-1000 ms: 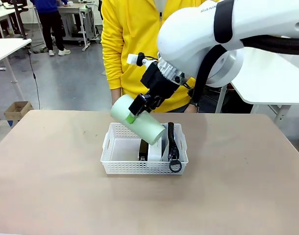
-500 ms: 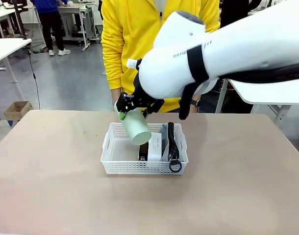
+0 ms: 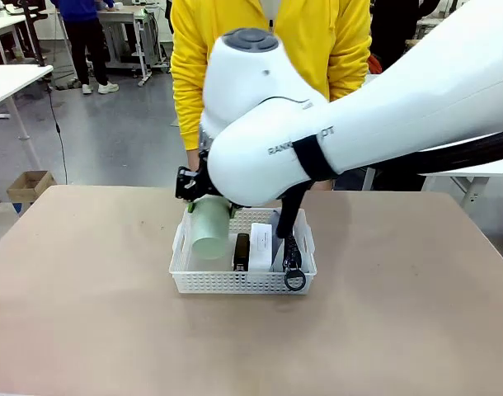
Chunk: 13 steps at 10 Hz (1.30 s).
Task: Efficiently arrange items inside the basket to fit them all.
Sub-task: Pick up the Reusable plastic cup and place it inside the Organizing basket.
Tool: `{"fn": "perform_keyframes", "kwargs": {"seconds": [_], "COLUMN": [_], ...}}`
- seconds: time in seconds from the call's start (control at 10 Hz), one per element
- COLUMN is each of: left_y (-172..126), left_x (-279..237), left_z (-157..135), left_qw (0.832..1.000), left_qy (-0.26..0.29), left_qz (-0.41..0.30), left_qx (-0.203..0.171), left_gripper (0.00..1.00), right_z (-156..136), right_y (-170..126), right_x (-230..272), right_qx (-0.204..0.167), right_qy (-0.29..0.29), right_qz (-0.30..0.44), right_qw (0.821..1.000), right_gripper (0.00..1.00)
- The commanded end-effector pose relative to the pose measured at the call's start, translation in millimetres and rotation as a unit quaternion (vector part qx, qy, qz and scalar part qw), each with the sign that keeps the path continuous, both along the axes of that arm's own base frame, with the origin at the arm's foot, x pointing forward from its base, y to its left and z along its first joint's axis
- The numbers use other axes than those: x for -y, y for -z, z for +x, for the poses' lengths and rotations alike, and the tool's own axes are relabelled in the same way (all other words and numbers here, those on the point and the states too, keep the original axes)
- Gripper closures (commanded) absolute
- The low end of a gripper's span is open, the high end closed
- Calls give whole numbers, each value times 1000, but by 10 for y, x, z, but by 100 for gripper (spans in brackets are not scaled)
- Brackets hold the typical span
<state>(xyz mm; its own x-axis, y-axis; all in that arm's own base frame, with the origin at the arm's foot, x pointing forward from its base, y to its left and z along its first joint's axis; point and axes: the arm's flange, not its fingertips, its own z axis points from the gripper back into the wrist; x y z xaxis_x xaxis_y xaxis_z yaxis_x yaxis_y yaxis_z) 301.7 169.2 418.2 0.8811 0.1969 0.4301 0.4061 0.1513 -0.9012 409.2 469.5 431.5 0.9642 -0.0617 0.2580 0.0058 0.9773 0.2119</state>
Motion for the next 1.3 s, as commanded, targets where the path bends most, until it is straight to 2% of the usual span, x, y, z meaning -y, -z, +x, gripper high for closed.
{"fn": "perform_keyframes", "kwargs": {"seconds": [0.0, 0.5, 1.2], "left_y": [-26, -26, -26], "left_x": [17, 17, 17], "left_z": [-8, -8, -8], "left_qw": [1000, 1000, 1000], "left_qy": [-6, -6, -6], "left_qz": [-4, -4, -4], "left_qx": [-3, -3, -3], "left_gripper": [0, 0, 0], "right_z": [166, 271, 340], "right_y": [68, 308, 856], "right_x": [-207, -141, -182], "right_qx": [0, -17, -57], "right_qy": [32, 44, 29], "right_qz": [-12, -23, -43], "right_qw": [999, 999, 997], "right_gripper": [15, 15, 15]}}
